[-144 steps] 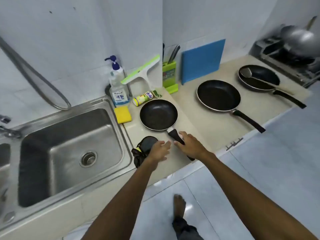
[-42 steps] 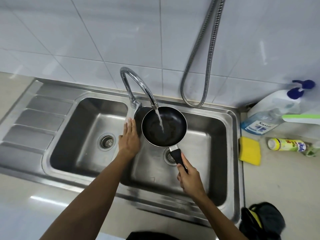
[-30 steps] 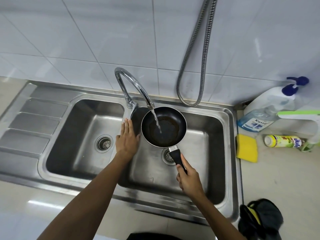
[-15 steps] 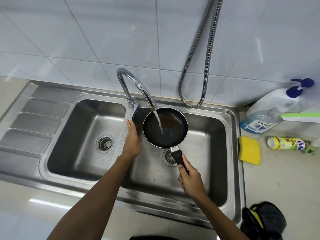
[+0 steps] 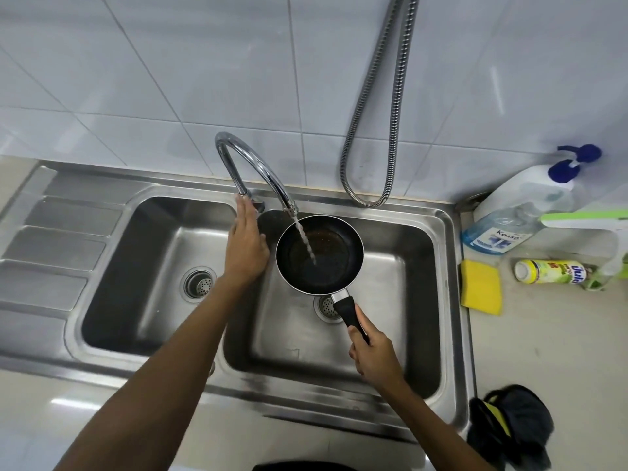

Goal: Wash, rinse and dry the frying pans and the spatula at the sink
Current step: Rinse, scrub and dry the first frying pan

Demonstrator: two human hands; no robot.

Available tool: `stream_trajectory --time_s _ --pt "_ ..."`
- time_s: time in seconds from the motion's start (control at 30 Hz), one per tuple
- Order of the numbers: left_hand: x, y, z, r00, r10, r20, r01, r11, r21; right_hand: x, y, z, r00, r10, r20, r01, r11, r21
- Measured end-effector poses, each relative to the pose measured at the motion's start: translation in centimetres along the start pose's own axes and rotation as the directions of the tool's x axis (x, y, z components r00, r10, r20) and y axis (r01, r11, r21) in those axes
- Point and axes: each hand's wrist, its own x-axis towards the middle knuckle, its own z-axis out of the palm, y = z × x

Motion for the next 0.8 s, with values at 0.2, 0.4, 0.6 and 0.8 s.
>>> stream_trajectory --time_s 0.2,0.4,0.6,0.8 --pt "4.6 1.1 -2.3 0.993 0.064 0.101 -0.078 0.988 0.136 -1.0 -0.2 -0.2 1.0 -0.023 -0.003 0.023 1.0 0.001" --pt "-4.0 3.6 0.3 0.98 -0.173 -0.095 0.113 0.887 -0.448 -1.6 0.1 0.2 0.999 -0.047 -0.023 0.047 0.999 0.008" --pt "-16.5 9.0 6.9 0.862 -0.475 0.179 0.469 0.612 -0.636 -1.9 0.3 1.0 0.998 -0.059 -0.027 0.058 0.998 -0.01" --pt "-17.9 12.3 8.7 0.71 -0.457 0.535 0.703 0.428 -0.568 -2.8 -0.2 1.4 0.999 -0.03 -0.027 0.03 1.0 0.001"
